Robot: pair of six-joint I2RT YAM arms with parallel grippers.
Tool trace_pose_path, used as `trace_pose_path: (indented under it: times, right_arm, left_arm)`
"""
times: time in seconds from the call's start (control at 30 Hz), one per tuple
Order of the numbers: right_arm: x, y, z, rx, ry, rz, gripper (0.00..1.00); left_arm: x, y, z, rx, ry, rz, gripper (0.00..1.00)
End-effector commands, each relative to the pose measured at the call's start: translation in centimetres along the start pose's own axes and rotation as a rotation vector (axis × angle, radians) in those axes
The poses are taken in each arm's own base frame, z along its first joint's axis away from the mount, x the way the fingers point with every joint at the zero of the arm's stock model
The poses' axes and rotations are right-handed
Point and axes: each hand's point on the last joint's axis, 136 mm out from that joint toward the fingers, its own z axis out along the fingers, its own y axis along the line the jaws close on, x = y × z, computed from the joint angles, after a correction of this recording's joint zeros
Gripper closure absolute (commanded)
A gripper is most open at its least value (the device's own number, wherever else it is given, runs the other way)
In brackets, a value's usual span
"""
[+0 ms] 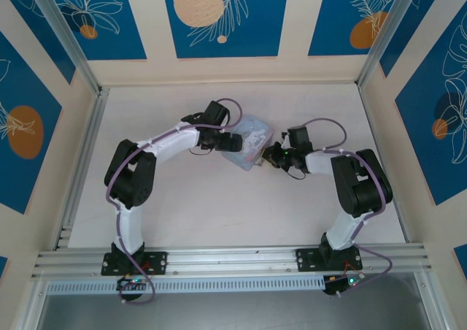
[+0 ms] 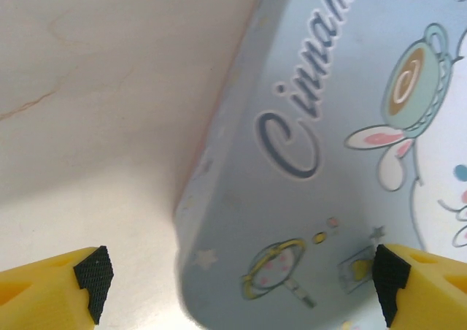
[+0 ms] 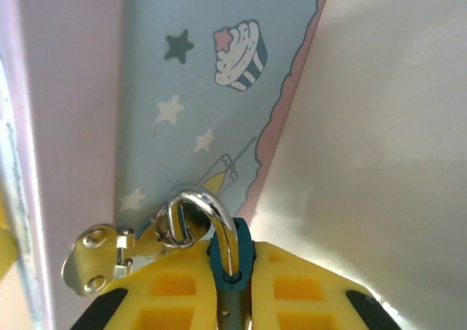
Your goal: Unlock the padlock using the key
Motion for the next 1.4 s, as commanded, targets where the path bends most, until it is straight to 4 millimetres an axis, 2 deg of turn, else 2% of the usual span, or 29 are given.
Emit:
trace_pose_path:
  times: [0.0,0.2,0.33,0.73,1.0,1.2,1.37]
  right_arm:
    - [-3.8,2.6,-1.2,-0.240,-0.073,0.055,1.00]
    - [-3.1,2.3,-1.2,-0.224,-0.007,0.044,1.00]
    - [-1.8,2.3,-1.0,-0.202,0.031,0.024,1.00]
    - [3.6,0.8,0.0,-0.005,0.112,-0.037,1.00]
    - [7.5,1.9,0.8,0.021,0.175,-0.103,1.00]
    - [6.7,-0.2,0.0,0.080,0.141,-0.078,1.00]
    - [6.4,-0.9,0.0,0.119,0.138,-0.098,1.00]
  left_arm:
    - [6.3,4.9,2.4,-0.188,0.230,0.009,0.09]
    - [6.4,4.8,2.5,-0.180,0.232,0.006,0.09]
    - [6.1,4.5,2.3,-0.173,0.228,0.009,0.09]
    - [3.7,2.9,-0.3,-0.128,0.166,0.023,0.06]
    - [3.1,2.4,-1.6,-0.118,0.148,0.036,0.05]
    - [3.0,1.8,-2.6,-0.089,0.134,0.028,0.05]
    - [3.2,1.5,-2.9,-0.075,0.127,0.022,0.05]
